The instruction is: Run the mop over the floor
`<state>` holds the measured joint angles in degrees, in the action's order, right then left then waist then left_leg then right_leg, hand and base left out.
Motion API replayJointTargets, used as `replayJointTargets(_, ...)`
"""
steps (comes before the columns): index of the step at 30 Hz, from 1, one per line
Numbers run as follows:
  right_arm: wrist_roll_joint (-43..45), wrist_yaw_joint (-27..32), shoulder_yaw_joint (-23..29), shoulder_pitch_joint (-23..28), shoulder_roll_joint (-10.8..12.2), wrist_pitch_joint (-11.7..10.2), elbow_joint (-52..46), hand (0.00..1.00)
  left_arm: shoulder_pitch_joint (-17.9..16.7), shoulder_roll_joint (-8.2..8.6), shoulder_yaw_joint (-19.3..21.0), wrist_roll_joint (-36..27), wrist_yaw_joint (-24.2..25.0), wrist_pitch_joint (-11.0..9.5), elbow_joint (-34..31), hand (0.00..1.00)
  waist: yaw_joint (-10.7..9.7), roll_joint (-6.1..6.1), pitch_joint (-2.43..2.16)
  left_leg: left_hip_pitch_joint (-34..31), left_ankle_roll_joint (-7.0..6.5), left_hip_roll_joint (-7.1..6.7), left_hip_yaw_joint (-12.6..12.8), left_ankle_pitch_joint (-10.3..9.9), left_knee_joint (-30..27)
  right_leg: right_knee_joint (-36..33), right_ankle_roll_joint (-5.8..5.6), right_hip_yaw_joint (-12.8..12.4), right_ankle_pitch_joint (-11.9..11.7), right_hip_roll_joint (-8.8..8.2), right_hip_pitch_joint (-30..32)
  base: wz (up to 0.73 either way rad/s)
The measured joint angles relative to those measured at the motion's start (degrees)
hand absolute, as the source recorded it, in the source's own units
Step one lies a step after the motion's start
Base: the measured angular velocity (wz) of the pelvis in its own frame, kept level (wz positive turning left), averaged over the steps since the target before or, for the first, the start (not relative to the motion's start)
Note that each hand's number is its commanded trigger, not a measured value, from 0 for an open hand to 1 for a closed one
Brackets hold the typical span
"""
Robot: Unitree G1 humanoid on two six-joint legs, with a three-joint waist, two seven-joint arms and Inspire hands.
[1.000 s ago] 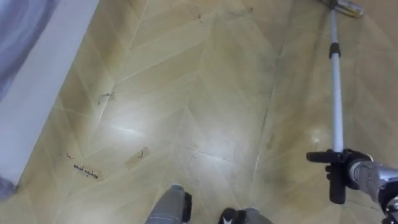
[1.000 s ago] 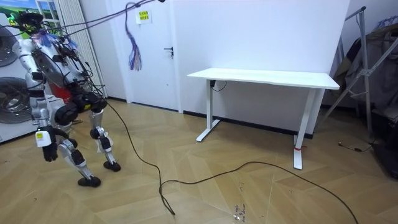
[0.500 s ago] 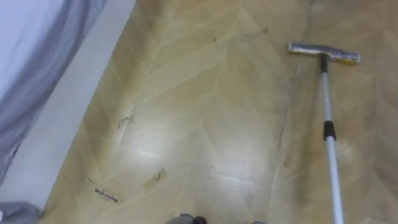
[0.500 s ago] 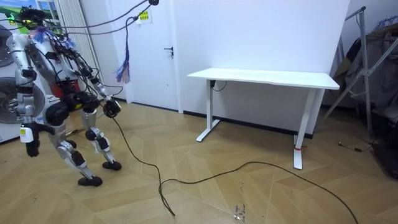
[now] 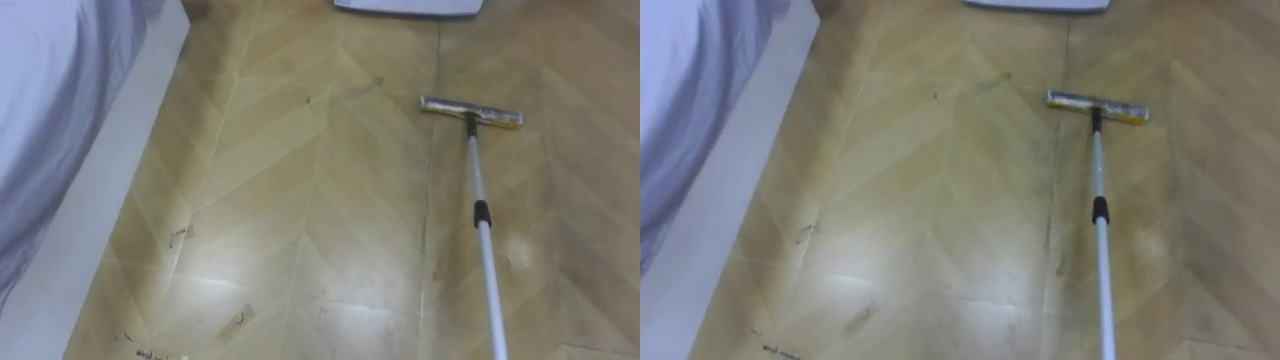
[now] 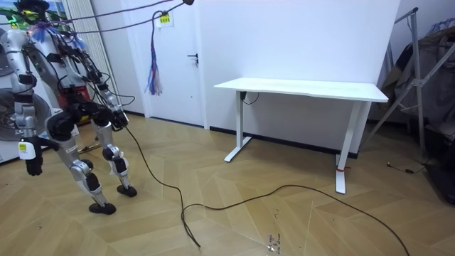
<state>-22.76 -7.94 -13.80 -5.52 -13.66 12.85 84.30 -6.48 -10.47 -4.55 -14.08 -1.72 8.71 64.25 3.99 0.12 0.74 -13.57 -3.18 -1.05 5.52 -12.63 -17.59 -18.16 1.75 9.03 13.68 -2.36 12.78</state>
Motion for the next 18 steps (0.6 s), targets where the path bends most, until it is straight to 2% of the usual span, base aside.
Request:
replayJointTargets(2,-0.23,-1.53,-0.01,0.24,0.00,-0.02,-0.01,1.00,-0.31,-0.47,0.15,0.05,-0.01,0.21,0.03,0.00,-0.14,-0.79,-0.36,1.84,0.18,0.19,-0.77,-0.10,0.92,3.35,-0.08,0.52,-0.90,0.62,-3.25,0.12)
replayJointTargets(4,-0.72,-2.46,-0.05,0.71,0.00,-0.02,0.00,1.00,-0.62,-0.49,0.45,0.13,-0.04,0.65,-0.15,0.00,-0.08,-1.17,-0.33,3.92,0.20,0.15,-0.93,-0.11,1.78,4.70,-0.14,0.57,-1.23,0.86,-5.71,0.05)
replayJointTargets(8,-1.55,-3.61,-0.24,2.50,0.30,-0.13,-0.87,1.00,-1.05,-0.36,1.89,0.80,-0.43,1.36,-0.21,0.00,-0.14,-1.88,0.06,8.27,0.21,-0.15,-0.96,-0.11,2.84,7.09,-0.22,1.11,-1.28,0.80,-10.69,0.00)
replayJointTargets(13,-1.29,-3.75,-0.13,4.51,0.34,-0.28,-2.91,1.00,-0.93,0.41,3.72,1.26,-1.98,1.39,-0.42,0.00,-0.59,-2.11,0.01,11.40,0.25,-0.21,-1.00,-0.09,4.85,8.43,-0.21,2.03,-1.29,0.86,-13.53,-0.03)
replayJointTargets(15,-1.11,-3.93,0.02,4.93,0.35,-0.27,-3.00,1.00,-0.95,0.92,5.68,1.32,-2.60,1.40,-0.71,0.00,-0.61,-2.24,0.02,12.82,0.31,-0.26,-1.00,-0.05,5.65,8.68,-0.21,2.10,-1.29,0.91,-14.74,0.00)
replayJointTargets(18,-1.25,-3.95,0.00,5.71,0.45,-0.21,-3.25,1.00,-0.94,1.06,6.69,1.35,-2.69,1.39,-1.51,0.00,-0.34,-2.47,-0.24,14.47,0.31,-0.29,-1.01,-0.05,6.16,8.70,-0.21,2.02,-1.29,0.89,-16.09,0.00)
